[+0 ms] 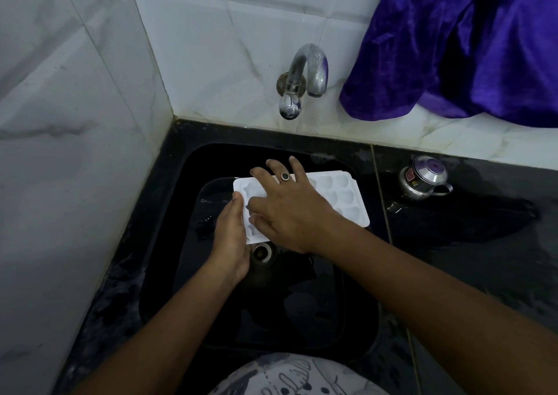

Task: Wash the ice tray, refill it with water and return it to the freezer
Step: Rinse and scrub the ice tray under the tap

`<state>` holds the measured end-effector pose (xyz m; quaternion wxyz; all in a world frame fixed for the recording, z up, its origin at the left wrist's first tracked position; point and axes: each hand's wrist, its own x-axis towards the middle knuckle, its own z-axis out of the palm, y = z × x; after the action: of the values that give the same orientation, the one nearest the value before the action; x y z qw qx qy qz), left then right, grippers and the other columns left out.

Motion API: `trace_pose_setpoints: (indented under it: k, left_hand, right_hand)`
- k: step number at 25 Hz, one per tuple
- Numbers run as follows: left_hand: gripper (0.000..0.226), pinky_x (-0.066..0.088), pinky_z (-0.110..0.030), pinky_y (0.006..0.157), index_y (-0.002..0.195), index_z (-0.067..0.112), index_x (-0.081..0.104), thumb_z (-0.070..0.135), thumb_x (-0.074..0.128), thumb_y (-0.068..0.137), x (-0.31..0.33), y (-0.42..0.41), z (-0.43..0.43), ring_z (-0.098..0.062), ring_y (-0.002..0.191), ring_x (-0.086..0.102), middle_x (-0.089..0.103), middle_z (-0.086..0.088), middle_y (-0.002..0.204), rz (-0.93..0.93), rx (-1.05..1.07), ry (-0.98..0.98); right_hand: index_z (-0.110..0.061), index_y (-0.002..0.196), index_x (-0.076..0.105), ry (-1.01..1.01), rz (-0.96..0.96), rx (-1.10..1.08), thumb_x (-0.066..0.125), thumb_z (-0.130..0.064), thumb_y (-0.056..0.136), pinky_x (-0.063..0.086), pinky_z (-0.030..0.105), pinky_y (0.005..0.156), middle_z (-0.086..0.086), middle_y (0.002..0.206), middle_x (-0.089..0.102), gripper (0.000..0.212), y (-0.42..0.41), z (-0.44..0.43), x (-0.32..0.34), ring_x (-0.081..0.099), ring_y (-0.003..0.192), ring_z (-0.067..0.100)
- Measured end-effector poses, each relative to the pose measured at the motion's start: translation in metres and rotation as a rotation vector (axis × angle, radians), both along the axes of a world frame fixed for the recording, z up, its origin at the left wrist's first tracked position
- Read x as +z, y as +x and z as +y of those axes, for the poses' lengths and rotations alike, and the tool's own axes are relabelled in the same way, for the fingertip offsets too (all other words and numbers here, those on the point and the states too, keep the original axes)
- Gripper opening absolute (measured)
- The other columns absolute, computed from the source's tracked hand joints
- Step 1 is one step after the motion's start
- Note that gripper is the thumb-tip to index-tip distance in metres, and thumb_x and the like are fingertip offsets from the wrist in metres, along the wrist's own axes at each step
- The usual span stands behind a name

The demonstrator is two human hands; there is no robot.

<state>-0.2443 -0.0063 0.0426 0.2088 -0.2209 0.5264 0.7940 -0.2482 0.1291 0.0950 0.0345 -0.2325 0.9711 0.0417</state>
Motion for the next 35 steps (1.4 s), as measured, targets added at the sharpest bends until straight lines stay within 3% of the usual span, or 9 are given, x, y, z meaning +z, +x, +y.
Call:
trace_pose_setpoints:
  k: [4,9,12,15,21,25,29,32,35]
  left_hand:
    - [0.052,0.062,-0.043,0.089,0.132,0.012,0.069,0.049,0.038,0.113,0.002,-0.004,-0.007,-0.033,0.111,0.076,0.078,-0.017,0.121,0.000,0.003,0.000]
    - [0.048,0.064,-0.027,0.063,0.121,0.013,0.073,0.046,0.039,0.113,-0.003,0.002,0.000,-0.019,0.086,0.081,0.083,-0.010,0.104,0.000,-0.013,-0.015]
    - [0.046,0.066,-0.035,0.070,0.124,0.015,0.072,0.047,0.041,0.112,-0.001,-0.002,-0.003,-0.024,0.098,0.080,0.080,-0.014,0.116,0.002,0.017,-0.002]
    - [0.052,0.064,-0.040,0.083,0.129,0.011,0.070,0.049,0.039,0.112,-0.001,-0.003,-0.007,-0.032,0.108,0.077,0.078,-0.017,0.120,-0.020,-0.002,0.006]
    - [0.051,0.067,-0.038,0.077,0.128,0.013,0.070,0.048,0.037,0.113,-0.004,-0.007,-0.008,-0.026,0.097,0.080,0.079,-0.015,0.118,0.002,0.000,0.027]
    - [0.052,0.063,-0.028,0.061,0.122,0.009,0.071,0.048,0.036,0.113,-0.007,-0.006,-0.009,-0.019,0.082,0.081,0.083,-0.010,0.099,-0.014,-0.016,0.000]
    - [0.048,0.064,-0.029,0.062,0.120,0.015,0.073,0.047,0.038,0.113,-0.005,-0.008,-0.008,-0.020,0.085,0.081,0.083,-0.010,0.106,-0.009,0.000,0.043]
    - [0.049,0.065,-0.031,0.067,0.123,0.015,0.073,0.048,0.038,0.113,-0.004,-0.010,-0.014,-0.023,0.092,0.081,0.081,-0.012,0.112,0.006,-0.003,0.031]
    - [0.048,0.065,-0.032,0.063,0.124,0.016,0.072,0.048,0.038,0.113,-0.006,-0.009,-0.019,-0.025,0.091,0.082,0.082,-0.011,0.110,0.001,0.015,0.020]
  right_hand:
    - [-0.041,0.140,0.059,-0.113,-0.119,-0.005,0.033,-0.053,0.108,0.004,0.062,0.125,0.007,0.172,0.015,0.043,0.002,0.006,0.000,0.006,0.158,0.034]
    - [-0.034,0.123,0.071,-0.029,-0.051,0.016,0.036,-0.052,0.107,0.008,0.061,0.124,0.009,0.163,0.032,0.042,-0.005,0.004,0.007,0.021,0.153,0.035]
    - [-0.034,0.130,0.067,0.055,0.036,0.062,0.032,-0.053,0.107,0.008,0.064,0.124,0.012,0.169,0.023,0.046,0.002,-0.001,-0.001,0.013,0.157,0.039]
    - [-0.040,0.140,0.059,-0.080,-0.102,0.029,0.031,-0.052,0.108,0.004,0.061,0.125,0.008,0.171,0.016,0.044,0.000,0.008,0.002,0.005,0.158,0.036]
    - [-0.039,0.140,0.059,-0.033,-0.054,0.024,0.032,-0.056,0.107,0.006,0.063,0.124,0.010,0.171,0.017,0.046,0.001,0.003,-0.003,0.006,0.158,0.036]
    - [-0.041,0.134,0.063,-0.089,-0.099,0.023,0.034,-0.055,0.107,0.003,0.062,0.125,0.007,0.169,0.022,0.043,-0.003,0.009,0.001,0.009,0.158,0.035]
    - [-0.034,0.140,0.059,0.010,-0.002,0.037,0.034,-0.055,0.106,0.010,0.065,0.123,0.013,0.170,0.019,0.047,0.002,0.000,-0.008,0.012,0.157,0.039]
    - [-0.038,0.152,0.045,-0.066,-0.081,0.031,0.032,-0.055,0.107,0.007,0.064,0.124,0.011,0.173,0.008,0.049,0.003,0.007,-0.008,0.005,0.158,0.038]
    - [-0.037,0.148,0.051,-0.140,-0.063,0.022,0.032,-0.054,0.107,0.007,0.061,0.126,0.011,0.173,0.011,0.048,0.011,0.018,-0.007,0.006,0.159,0.037]
